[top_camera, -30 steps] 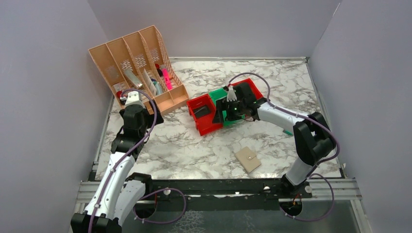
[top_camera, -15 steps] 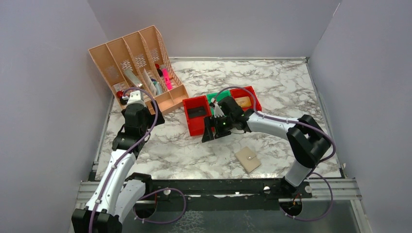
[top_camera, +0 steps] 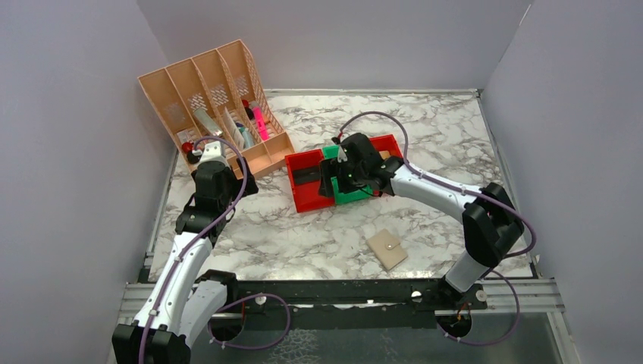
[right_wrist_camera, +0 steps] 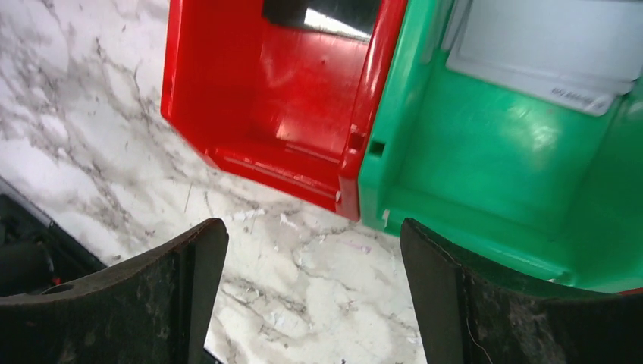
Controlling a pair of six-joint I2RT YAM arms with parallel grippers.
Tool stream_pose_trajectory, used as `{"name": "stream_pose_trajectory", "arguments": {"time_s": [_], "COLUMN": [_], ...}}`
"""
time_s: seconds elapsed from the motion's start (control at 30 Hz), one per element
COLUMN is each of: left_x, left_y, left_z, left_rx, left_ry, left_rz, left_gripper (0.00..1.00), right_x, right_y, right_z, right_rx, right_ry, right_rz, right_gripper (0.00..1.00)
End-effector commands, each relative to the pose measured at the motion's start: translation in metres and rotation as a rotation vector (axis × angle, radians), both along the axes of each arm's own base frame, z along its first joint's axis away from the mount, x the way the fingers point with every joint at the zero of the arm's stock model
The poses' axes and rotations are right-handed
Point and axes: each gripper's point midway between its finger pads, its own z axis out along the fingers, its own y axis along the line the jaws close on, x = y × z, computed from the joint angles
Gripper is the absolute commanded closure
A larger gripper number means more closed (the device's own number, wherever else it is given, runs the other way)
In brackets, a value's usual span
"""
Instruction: Take the credit cards out of the card holder
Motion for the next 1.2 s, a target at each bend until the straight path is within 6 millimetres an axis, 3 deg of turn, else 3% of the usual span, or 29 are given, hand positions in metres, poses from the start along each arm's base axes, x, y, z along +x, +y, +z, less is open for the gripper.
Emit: {"name": "stream_pose_trajectory", "arguments": {"time_s": [0.0,0.27,0.63,0.8,1.0,1.17], "left_x": [0.006,0.006,0.005,0.006,0.008,0.013], "left_y": [-0.003,-0.001,0.000,-0.002,-0.019,-0.044], "left_z": [0.014,0.014,0.015,0.013,0.008,-0.002], "left_rx": [-0.017,-0.010,-0.007,-0.013,-0.055,-0.149], "left_ry": [-0.045,-0.047,-0.049,-0.044,-0.023,0.031], "left_rz": [-0.015,-0.008,-0.003,-0.009,-0.097,-0.187], "left_gripper": [0.01,0.01,0.01,0.01,0.02,0.05], "right_x": [0.024,0.020,-0.015,-0.018,-0.010,0.026], "right_y": [-0.011,0.002,0.015,0.021,0.038,0.017], "right_z": [-0.006,-0.035,-0.040,-0.035,-0.026,-0.048], "right_rx": [-0.090,-0.100,0.039,0.071,0.121,-0.019], "right_ry": [-0.071,0.013,0.147,0.155,0.165,0.115], "right_rz": [-0.067,-0.026,0.016,0.027,-0.004,-0.239], "right_gripper": [0.10,0.11,0.15,0.15,0.16,0.17]}}
